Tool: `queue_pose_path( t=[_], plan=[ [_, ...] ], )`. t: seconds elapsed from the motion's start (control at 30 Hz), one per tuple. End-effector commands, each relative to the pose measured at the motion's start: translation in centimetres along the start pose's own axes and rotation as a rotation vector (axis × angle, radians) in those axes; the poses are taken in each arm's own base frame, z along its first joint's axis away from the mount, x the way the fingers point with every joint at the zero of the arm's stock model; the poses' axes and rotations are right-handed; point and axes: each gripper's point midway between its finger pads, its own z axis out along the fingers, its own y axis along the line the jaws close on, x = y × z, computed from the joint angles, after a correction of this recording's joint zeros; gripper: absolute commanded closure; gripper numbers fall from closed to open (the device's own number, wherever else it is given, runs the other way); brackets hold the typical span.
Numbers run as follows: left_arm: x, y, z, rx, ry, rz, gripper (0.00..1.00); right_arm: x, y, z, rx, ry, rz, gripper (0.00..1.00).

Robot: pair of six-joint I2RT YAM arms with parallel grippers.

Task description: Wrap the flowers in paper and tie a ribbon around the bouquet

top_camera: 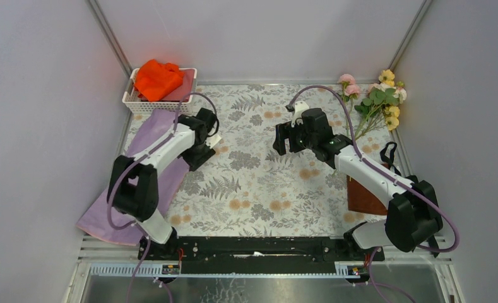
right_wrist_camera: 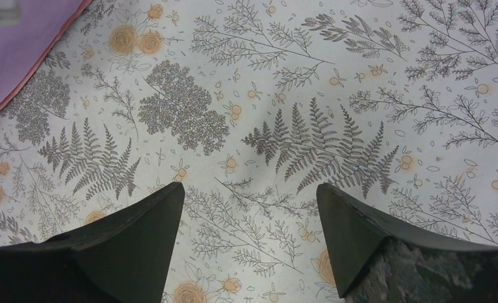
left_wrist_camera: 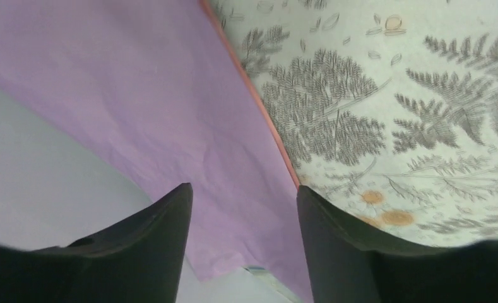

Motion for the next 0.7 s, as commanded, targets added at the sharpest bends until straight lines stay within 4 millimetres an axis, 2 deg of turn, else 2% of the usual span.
queue_pose_path(
  t=[0.0,0.07,0.13,0.2,0.27,0.43,0.57,0.67],
  plan=[
    [-6.1,1.9,1.5,-0.039,-0.149,-0.124,0.2,-1.8,1.0,-0.5,-0.025,-0.038,0.004,0.15],
    [-10.4,4.4,1.2,-0.085,-0.259,-0.214,0.12,-1.6,1.1,-0.4,-0.033,-0.028,0.005,0.15],
    [-13.6,7.4,1.3,-0.12,-0.349,-0.349,0.03,-1.5,1.0,-0.5,-0.028,-0.026,0.005,0.15],
    [-15.8,9.9,2.2,-0.174,-0.396,-0.46,0.02,-1.3,0.8,-0.5,-0.016,-0.026,0.008,0.15],
    [-17.3,11.5,3.5,-0.224,-0.402,-0.514,0.02,-1.1,0.6,-0.5,-0.01,-0.026,0.007,0.15],
    [-19.5,12.1,6.9,-0.234,-0.368,-0.542,0.03,-0.6,0.2,-0.1,0.011,-0.007,0.008,0.15],
    [-19.4,13.3,8.5,-0.321,-0.351,-0.553,0.09,-0.3,0.0,0.4,0.015,0.01,0.01,0.15],
    [-19.3,13.6,9.7,-0.356,-0.334,-0.547,0.2,-0.2,0.0,0.6,0.016,0.016,0.01,0.15]
  ],
)
